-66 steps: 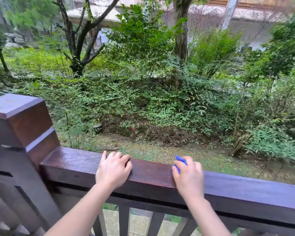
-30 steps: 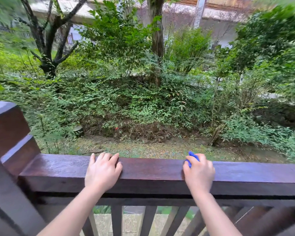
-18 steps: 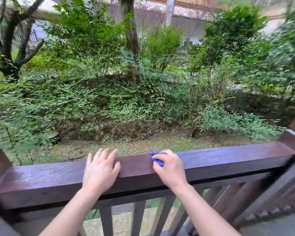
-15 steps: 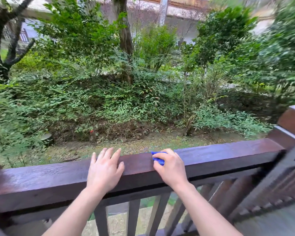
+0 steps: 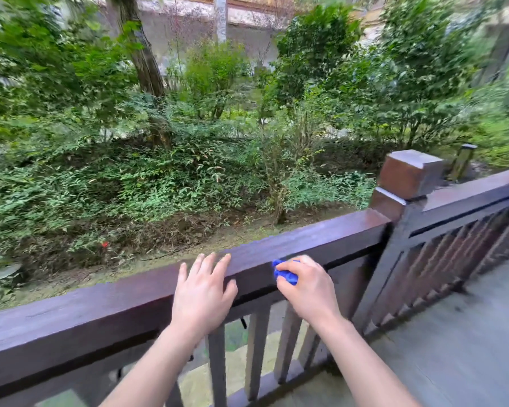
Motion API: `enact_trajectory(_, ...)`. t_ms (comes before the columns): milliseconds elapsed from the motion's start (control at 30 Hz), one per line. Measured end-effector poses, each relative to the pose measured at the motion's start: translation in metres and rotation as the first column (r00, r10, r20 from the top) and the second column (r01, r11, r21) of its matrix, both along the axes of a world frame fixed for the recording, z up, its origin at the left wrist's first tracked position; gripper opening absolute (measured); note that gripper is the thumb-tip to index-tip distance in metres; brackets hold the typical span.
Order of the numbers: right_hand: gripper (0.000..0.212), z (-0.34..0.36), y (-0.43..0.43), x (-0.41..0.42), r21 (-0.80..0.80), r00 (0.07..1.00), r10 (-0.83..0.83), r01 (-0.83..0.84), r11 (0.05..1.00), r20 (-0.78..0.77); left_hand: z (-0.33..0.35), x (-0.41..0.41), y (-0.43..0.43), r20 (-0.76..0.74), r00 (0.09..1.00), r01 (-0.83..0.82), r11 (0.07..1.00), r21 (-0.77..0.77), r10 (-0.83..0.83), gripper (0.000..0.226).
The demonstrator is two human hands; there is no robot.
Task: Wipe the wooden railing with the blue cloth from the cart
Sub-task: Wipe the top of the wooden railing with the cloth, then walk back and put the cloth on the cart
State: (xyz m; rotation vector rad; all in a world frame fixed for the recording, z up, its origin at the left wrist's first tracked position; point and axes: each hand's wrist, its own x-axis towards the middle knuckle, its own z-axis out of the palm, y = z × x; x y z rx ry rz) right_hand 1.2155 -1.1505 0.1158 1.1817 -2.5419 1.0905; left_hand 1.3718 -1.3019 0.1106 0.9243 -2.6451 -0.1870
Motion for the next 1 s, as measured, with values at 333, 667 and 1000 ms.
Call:
enact_trajectory(333,0.023,0.004,0.14,-0.093,0.006,0.984,-0.176,0.176,0.984,-0.009,0.001,-0.13,0.112,0.022,0.978,0.21,0.975,-0.067,-0.209,0.059)
enact_trajectory(667,0.02,-0.009,0.248,-0.149,0.0,0.916,-0.398,0.399,0.917,0.044,-0.001,-0.236,0.198,0.079,0.89,0.456,0.882,-0.116,-0.45,0.059)
enact_trajectory(1000,0.018,-0.016,0.331,-0.233,0.041,0.77,-0.634,0.633,0.773,0.068,-0.012,-0.38,0.268,0.091,0.726,0.688,0.721,-0.084,-0.682,0.058)
